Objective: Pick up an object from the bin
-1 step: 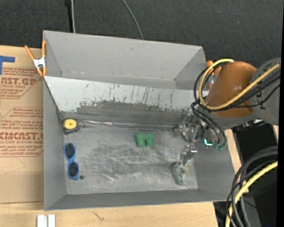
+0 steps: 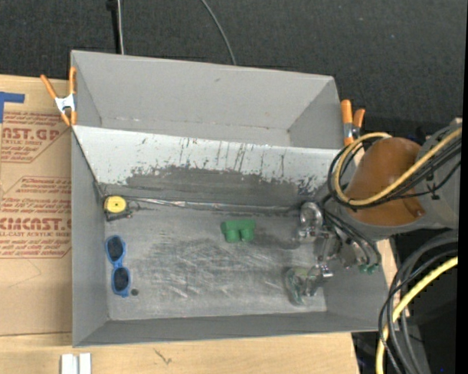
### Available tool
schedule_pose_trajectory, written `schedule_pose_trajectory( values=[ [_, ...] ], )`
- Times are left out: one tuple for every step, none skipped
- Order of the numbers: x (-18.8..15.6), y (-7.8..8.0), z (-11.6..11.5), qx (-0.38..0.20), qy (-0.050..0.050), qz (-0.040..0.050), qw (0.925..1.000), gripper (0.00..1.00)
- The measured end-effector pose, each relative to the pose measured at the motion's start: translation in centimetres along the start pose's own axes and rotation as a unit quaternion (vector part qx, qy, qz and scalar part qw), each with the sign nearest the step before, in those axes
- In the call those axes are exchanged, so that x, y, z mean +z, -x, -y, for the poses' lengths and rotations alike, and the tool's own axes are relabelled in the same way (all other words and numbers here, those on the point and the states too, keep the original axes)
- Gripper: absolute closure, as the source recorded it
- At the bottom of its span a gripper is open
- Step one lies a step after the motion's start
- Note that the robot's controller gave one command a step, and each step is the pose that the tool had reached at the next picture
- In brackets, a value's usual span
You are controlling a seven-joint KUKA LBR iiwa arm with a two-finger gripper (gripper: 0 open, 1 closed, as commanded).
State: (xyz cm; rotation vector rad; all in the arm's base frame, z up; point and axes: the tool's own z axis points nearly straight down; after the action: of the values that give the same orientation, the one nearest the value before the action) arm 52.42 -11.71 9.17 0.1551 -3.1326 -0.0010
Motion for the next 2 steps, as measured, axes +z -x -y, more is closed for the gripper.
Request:
schedule_pose_trajectory(
  values=[
    [-0.3, 0.2, -0.1, 0.0, 0.0, 0.0027, 1.0, 0.0],
    [0.0, 1.3, 0.3, 0.19, 0.0, 0.0028, 0.9818, 0.0]
  ],
)
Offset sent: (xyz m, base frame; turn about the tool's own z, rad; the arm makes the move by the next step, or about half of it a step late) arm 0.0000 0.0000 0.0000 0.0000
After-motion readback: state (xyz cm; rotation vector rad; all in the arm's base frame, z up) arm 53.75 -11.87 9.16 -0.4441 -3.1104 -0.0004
